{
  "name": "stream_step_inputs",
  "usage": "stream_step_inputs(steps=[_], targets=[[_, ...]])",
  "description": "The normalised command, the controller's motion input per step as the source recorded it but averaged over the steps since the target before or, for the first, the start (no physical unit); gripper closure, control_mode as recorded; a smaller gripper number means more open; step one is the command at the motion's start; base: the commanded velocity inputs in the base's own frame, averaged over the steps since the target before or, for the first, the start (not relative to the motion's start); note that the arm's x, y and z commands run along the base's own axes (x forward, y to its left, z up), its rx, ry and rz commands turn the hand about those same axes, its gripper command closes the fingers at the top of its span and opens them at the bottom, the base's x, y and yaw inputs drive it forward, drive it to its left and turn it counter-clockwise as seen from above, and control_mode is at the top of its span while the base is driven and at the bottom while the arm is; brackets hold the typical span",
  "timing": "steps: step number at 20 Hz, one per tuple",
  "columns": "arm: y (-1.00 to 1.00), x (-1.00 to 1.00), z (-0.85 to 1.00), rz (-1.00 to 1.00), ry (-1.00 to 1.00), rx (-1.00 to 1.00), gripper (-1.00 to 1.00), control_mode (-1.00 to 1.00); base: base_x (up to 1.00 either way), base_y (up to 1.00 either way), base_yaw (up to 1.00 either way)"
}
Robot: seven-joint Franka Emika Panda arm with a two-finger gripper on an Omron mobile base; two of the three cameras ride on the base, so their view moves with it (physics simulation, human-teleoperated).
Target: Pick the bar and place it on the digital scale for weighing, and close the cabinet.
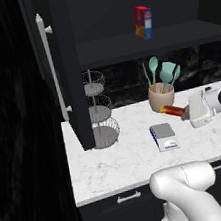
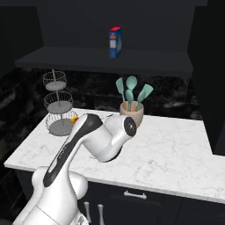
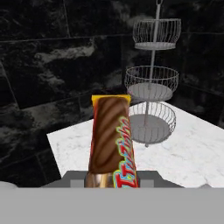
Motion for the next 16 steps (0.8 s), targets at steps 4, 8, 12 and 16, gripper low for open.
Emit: stream_step_inputs(steps=[4,8,12,16], targets=[[0.02,0.44,-0.63,0.13,0.01,0.00,1.00,-1.00,0.00,0.00,0.00],[0.00,0.27,-0.48,0.09,0.05,0.00,1.00,-1.00,0.00,0.00,0.00],[0.00,0.40,-0.38,0.06,0.11,0.00,1.00,-1.00,0.00,0.00,0.00],[0.00,0.49,-0.34,0.06,0.09,-0.03,1.00,-1.00,0.00,0.00,0.00]])
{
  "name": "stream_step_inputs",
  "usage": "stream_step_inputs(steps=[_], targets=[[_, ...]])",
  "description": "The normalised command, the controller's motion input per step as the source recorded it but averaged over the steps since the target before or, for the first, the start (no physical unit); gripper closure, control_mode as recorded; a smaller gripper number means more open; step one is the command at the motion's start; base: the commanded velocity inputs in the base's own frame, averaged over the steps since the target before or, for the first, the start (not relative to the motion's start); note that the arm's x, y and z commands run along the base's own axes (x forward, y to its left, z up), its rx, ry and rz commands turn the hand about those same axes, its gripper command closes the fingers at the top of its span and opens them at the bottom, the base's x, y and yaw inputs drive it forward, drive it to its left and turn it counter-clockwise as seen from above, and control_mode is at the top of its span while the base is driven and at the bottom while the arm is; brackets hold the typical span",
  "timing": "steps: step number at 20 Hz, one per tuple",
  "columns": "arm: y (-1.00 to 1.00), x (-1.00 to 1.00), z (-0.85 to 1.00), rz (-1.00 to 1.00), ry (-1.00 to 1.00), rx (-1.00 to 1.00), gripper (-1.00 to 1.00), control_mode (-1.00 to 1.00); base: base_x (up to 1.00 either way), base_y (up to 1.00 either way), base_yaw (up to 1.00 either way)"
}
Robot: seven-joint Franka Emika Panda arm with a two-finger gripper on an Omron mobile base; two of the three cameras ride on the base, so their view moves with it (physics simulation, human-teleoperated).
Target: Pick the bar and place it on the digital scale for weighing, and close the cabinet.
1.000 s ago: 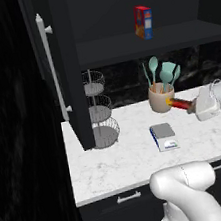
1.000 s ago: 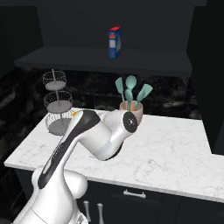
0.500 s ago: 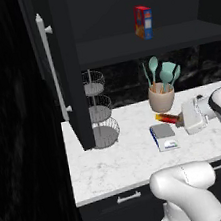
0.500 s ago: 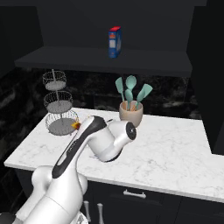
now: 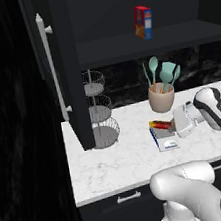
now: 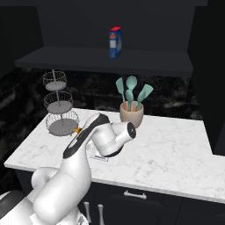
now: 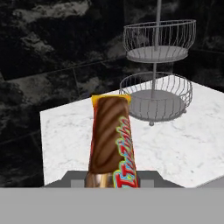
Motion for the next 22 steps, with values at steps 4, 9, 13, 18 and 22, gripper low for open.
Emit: stream_step_inputs(steps=[4,9,13,18,22], targets=[[-0.07,0.47,-0.24,0.04,0.02,-0.01,1.00,-1.00,0.00,0.00,0.00],[-0.23,0.38,-0.26,0.02,0.00,0.00,1.00,-1.00,0.00,0.00,0.00],[-0.22,0.27,-0.25,0.02,0.00,0.00,1.00,-1.00,0.00,0.00,0.00],[-0.16,0.11,-0.23,0.00,0.00,-0.01,1.00,-1.00,0.00,0.00,0.00],[-0.02,0.02,-0.26,0.00,0.00,-0.04,1.00,-1.00,0.00,0.00,0.00]])
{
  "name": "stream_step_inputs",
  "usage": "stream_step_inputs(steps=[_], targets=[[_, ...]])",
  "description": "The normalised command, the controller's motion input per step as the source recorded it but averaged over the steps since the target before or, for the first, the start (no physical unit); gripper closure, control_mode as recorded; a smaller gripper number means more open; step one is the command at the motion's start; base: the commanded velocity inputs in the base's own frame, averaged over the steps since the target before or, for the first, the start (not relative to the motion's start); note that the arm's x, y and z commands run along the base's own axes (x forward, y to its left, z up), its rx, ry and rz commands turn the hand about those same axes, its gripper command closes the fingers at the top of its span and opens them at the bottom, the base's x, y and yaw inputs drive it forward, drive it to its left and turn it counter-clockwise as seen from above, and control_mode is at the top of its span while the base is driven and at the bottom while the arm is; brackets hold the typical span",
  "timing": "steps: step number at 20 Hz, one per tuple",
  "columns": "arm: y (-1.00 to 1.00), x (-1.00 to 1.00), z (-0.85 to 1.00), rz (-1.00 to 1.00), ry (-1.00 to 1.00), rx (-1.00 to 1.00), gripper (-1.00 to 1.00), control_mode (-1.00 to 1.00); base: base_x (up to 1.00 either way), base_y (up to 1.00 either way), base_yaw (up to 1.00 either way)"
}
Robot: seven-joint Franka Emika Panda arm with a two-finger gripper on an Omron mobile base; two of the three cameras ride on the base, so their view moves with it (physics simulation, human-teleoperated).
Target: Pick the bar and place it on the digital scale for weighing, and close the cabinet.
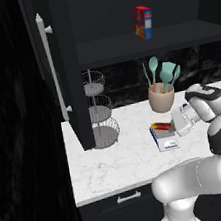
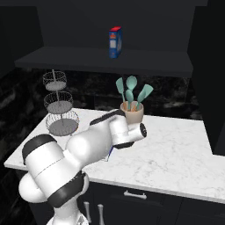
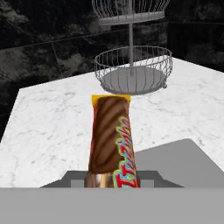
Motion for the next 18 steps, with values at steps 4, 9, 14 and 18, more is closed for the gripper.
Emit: stream_step_inputs(steps=[4,9,14,18], targets=[[0.00,0.00,-0.27,0.00,0.00,-0.04,1.00,-1.00,0.00,0.00,0.00],[0.00,0.09,-0.26,0.00,0.00,-0.04,1.00,-1.00,0.00,0.00,0.00],[0.00,0.22,-0.21,0.00,0.00,-0.02,1.00,-1.00,0.00,0.00,0.00],[0.00,0.24,-0.15,0.00,0.00,-0.01,1.00,-1.00,0.00,0.00,0.00]])
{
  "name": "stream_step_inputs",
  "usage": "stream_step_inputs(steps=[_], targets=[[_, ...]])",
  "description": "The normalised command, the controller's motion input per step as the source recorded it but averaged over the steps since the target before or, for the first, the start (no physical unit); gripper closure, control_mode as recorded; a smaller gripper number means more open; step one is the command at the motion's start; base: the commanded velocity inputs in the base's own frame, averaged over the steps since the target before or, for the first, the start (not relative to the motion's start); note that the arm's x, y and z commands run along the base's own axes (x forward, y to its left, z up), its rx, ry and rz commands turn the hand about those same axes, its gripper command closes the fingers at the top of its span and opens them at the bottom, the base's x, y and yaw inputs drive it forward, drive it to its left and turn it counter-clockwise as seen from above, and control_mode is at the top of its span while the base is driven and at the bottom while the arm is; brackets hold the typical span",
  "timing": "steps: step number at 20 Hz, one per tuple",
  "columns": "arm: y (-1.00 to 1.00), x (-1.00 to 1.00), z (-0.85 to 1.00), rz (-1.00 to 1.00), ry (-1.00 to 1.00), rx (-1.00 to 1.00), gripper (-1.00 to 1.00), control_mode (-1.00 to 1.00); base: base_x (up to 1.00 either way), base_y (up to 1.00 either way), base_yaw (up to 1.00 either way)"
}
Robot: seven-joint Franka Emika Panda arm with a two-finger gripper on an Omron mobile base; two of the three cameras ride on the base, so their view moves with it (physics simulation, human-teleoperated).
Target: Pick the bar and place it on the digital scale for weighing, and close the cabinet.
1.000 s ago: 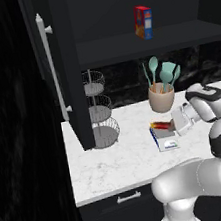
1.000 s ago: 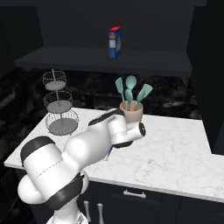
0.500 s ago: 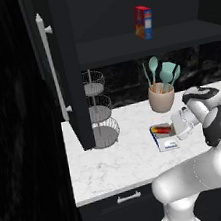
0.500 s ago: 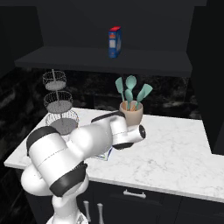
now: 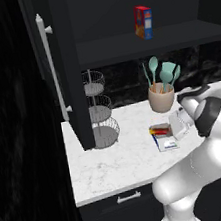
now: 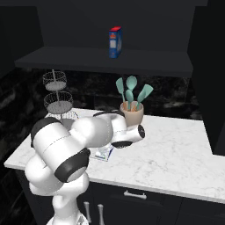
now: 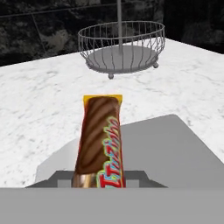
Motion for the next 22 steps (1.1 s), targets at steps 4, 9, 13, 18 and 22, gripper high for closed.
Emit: stream_step_inputs(steps=[4,9,13,18,22], targets=[[-0.05,0.24,-0.15,0.00,-0.01,0.00,1.00,-1.00,0.00,0.00,0.00],[-0.01,0.26,-0.11,0.00,-0.01,0.00,1.00,-1.00,0.00,0.00,0.00],[-0.03,0.13,-0.12,0.00,-0.01,0.00,1.00,-1.00,0.00,0.00,0.00],[-0.15,-0.01,-0.07,0.00,-0.01,0.00,-1.00,-1.00,0.00,0.00,0.00],[-0.14,-0.04,0.00,0.00,-0.02,0.00,-1.00,-1.00,0.00,0.00,0.00]])
